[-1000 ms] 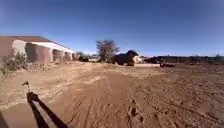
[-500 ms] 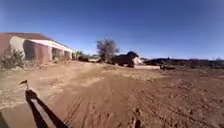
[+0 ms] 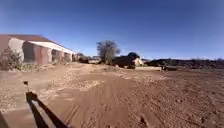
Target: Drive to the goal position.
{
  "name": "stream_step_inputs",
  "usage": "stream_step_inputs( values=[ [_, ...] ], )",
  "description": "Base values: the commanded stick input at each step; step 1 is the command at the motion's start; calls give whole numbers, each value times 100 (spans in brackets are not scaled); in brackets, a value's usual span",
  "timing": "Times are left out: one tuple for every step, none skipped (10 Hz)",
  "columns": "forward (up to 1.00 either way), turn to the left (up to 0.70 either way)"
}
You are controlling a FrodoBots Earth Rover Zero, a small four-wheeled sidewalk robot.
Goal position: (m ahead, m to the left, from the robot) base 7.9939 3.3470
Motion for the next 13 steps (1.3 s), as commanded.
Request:
stream_step_inputs(
  values=[
    [50, 0],
    [50, 0],
    [50, 0],
    [50, 0],
    [50, 0],
    [50, 0],
    [50, 0],
    [50, 0],
    [50, 0],
    [50, 0],
    [50, 0],
    [50, 0],
    [50, 0]
  ],
)
